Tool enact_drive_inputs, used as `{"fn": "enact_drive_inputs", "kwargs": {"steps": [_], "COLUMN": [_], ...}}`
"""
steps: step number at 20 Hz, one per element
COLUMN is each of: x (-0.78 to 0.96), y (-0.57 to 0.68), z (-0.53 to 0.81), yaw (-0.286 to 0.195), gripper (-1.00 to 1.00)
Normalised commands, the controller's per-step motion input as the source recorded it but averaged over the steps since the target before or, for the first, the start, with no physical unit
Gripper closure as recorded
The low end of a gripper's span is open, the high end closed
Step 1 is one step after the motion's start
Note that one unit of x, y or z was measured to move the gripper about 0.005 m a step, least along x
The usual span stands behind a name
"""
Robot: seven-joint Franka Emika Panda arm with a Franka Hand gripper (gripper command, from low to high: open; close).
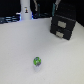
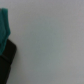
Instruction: Open the kcup holder, insert the kcup into the holder, and close the kcup holder
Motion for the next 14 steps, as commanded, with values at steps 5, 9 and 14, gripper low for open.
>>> {"fn": "enact_drive_inputs", "kwargs": {"steps": [5, 9, 14], "x": [-0.28, -0.28, -0.26], "y": [0.63, 0.65, 0.68], "z": [0.01, 0.01, -0.02], "yaw": [-0.181, -0.174, -0.163], "gripper": [-1.0, -1.0, -1.0]}}
